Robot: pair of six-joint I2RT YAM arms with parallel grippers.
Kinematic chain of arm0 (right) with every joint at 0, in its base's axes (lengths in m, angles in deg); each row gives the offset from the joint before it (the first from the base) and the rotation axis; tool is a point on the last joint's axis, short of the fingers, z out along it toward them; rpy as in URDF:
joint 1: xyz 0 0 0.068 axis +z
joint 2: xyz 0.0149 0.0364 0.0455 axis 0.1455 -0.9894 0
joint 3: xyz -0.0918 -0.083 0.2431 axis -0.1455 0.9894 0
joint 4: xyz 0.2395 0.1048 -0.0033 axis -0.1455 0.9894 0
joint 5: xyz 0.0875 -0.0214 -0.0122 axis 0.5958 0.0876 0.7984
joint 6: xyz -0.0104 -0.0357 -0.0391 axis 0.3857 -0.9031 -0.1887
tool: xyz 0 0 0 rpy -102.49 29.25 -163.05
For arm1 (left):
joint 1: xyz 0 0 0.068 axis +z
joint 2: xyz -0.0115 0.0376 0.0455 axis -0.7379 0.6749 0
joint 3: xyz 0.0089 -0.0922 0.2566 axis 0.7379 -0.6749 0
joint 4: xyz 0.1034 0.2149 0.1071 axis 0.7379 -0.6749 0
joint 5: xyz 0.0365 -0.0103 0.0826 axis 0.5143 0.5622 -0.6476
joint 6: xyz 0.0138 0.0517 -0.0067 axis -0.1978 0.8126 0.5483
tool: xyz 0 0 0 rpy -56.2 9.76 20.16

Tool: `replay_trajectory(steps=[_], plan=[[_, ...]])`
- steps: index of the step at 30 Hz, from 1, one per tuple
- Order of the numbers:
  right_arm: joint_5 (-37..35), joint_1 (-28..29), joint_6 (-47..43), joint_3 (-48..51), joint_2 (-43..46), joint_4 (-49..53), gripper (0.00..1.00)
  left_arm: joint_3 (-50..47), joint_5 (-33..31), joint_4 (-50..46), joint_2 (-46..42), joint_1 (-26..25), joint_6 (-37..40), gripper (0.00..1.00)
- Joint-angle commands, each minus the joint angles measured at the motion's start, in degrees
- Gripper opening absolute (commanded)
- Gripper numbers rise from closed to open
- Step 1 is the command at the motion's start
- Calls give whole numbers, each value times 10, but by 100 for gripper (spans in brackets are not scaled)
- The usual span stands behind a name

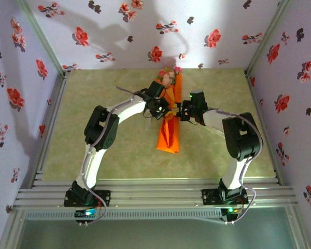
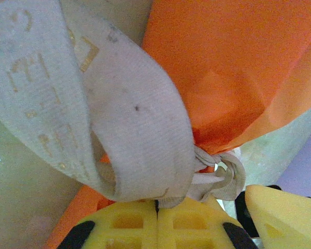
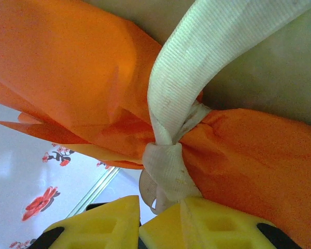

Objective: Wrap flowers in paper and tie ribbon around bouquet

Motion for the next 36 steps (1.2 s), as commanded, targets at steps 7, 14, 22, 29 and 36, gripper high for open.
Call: replay_trajectory(steps=[7, 14, 22, 29, 36], plan=[[-16, 1, -19, 16, 34, 32, 29, 11, -9, -19, -3, 4, 9, 0], [-16, -1, -24, 2, 13, 39, 28, 10, -8, -19, -1, 3, 10, 0], [-18, -1, -20, -30, -9, 38, 23, 5, -8, -19, -5, 2, 12, 0], [-23, 0, -14, -30, 9, 47, 27, 6, -8, -18, -5, 1, 14, 0], [-27, -12, -94, -68, 34, 129, 26, 17, -8, -31, -4, 1, 31, 0]])
